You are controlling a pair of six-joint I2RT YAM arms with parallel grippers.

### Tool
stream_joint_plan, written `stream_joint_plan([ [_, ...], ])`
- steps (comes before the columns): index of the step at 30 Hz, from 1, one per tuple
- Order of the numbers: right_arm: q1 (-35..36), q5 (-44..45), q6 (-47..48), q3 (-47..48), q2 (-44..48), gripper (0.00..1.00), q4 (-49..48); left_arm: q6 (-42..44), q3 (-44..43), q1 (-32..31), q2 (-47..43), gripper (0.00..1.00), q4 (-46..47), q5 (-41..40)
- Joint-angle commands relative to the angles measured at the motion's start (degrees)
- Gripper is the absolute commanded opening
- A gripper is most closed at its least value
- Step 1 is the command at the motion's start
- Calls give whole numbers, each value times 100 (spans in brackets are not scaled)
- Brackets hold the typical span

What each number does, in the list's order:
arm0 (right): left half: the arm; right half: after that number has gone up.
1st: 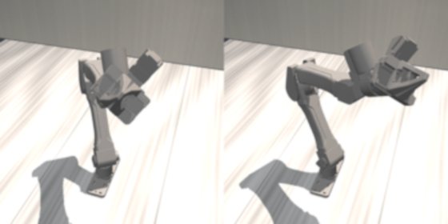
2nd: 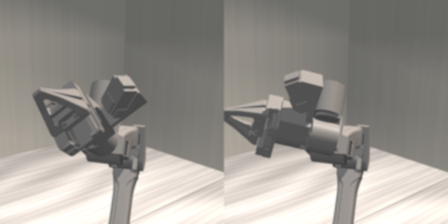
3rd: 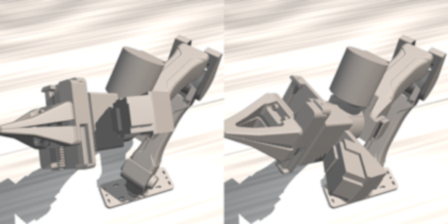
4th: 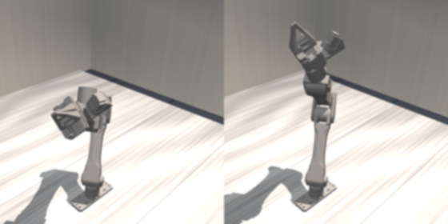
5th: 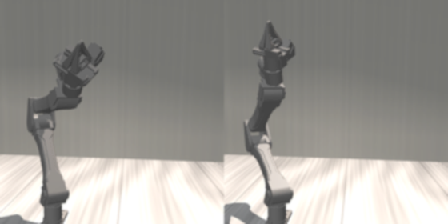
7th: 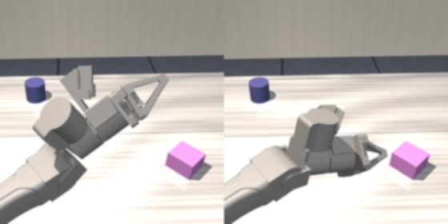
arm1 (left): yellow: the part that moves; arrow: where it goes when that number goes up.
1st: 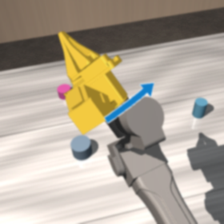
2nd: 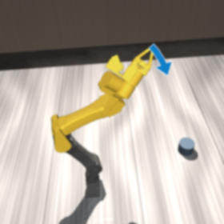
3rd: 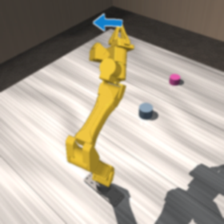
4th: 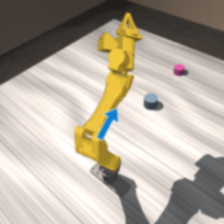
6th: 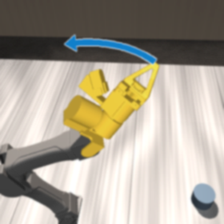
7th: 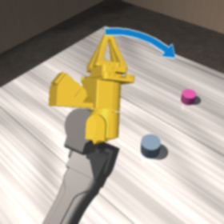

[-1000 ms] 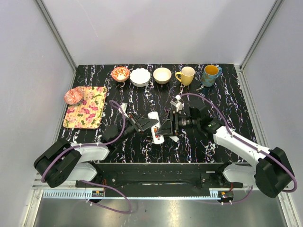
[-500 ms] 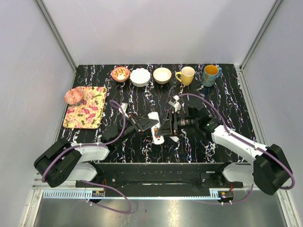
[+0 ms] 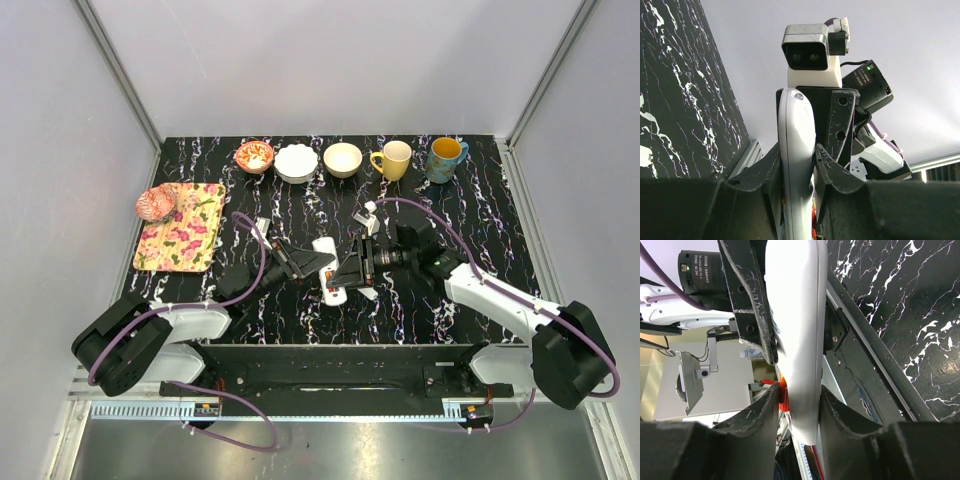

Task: Load the batteries into the remote control
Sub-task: Load the battery into the remote control.

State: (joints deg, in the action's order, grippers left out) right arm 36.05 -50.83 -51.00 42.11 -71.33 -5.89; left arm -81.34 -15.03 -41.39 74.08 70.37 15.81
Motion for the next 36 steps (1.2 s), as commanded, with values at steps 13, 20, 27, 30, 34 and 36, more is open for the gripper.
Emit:
stream_joint_plan([
  [13,7,55,-147,236,-250,27,-316,-57,-299,-194,-166,0,2499,45],
  [20,42,301,-243,289,-267,26,-351,83,-308,-370,-149,0,2499,-78],
  [27,42,495,-366,263,-320,23,-439,233,-290,-537,-157,0,2359,-271],
  [30,42,609,-402,245,-311,21,-448,364,-282,-634,-236,0,2166,-368],
  [34,42,829,-472,228,-276,21,-448,531,-255,-704,-342,0,1998,-439],
  [36,51,934,-507,237,-285,21,-457,566,-246,-739,-377,0,1920,-456],
])
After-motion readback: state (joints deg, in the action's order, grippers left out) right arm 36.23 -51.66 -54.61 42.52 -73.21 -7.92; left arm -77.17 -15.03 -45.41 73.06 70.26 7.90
